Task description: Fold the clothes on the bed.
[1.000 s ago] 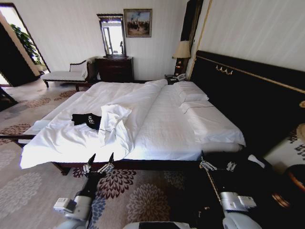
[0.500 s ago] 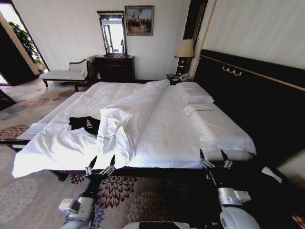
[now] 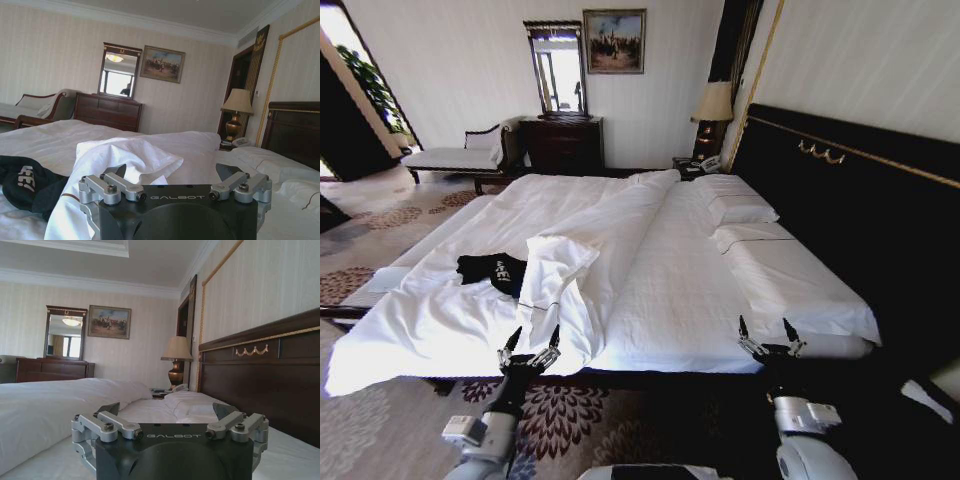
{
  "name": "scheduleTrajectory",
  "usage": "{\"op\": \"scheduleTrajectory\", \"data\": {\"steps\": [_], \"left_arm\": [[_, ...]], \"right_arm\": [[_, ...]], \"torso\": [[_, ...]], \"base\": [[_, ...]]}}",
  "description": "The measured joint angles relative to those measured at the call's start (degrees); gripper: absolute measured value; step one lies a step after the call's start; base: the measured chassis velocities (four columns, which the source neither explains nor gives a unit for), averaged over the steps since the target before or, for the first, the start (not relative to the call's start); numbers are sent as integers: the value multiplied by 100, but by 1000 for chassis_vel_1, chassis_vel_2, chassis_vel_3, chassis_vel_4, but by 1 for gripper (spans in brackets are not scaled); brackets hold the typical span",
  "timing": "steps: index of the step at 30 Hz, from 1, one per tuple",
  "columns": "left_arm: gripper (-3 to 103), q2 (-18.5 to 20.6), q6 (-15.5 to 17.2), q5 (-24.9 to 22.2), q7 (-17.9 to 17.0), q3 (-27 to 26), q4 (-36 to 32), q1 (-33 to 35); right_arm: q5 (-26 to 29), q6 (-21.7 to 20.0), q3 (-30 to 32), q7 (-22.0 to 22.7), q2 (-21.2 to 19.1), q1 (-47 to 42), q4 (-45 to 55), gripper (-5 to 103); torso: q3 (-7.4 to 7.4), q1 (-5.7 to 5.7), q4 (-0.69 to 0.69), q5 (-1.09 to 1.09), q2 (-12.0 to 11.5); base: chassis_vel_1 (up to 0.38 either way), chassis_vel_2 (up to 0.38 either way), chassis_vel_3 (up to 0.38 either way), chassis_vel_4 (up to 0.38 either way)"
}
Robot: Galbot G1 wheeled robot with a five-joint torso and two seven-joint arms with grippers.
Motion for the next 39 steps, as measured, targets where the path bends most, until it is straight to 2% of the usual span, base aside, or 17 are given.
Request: {"op": "scheduleTrajectory", "data": {"steps": [11, 23, 39], "left_arm": [[100, -11, -107, 100, -119, 21, -4, 48], [100, -34, -101, 234, -149, 27, -133, 108], [100, -167, -192, 400, -149, 61, -223, 246]], "right_arm": [[-70, 168, -34, -1, 116, -53, 47, 100], [-130, 164, -3, 44, 140, -53, 89, 100], [20, 324, -101, 74, 130, -3, 32, 100]], "torso": [[-1, -1, 1, -1, 1], [-1, -2, 1, 0, 1], [-1, -2, 0, 0, 1]], "base": [[-50, 53, 49, -47], [0, 0, 0, 0], [-30, 33, 26, -29]]}}
